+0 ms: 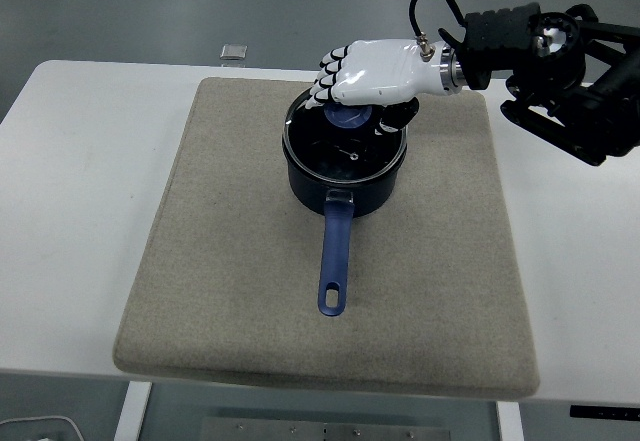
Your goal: Lift the pot lid and place it to the right of the pot.
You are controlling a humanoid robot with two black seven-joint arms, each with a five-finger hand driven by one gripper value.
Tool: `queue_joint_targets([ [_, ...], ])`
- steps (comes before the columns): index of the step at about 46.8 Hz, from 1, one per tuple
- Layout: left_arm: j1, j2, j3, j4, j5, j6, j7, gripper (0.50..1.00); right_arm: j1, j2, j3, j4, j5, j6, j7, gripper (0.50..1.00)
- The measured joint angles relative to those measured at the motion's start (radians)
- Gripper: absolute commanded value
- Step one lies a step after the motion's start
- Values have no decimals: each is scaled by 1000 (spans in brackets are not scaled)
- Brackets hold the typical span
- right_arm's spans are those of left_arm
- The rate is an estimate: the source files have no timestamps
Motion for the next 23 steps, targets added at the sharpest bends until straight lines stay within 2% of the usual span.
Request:
queue_joint_targets([
  [23,-1,0,0,0,0,0,0,1000,8,1,-24,-1,6,3,0,901],
])
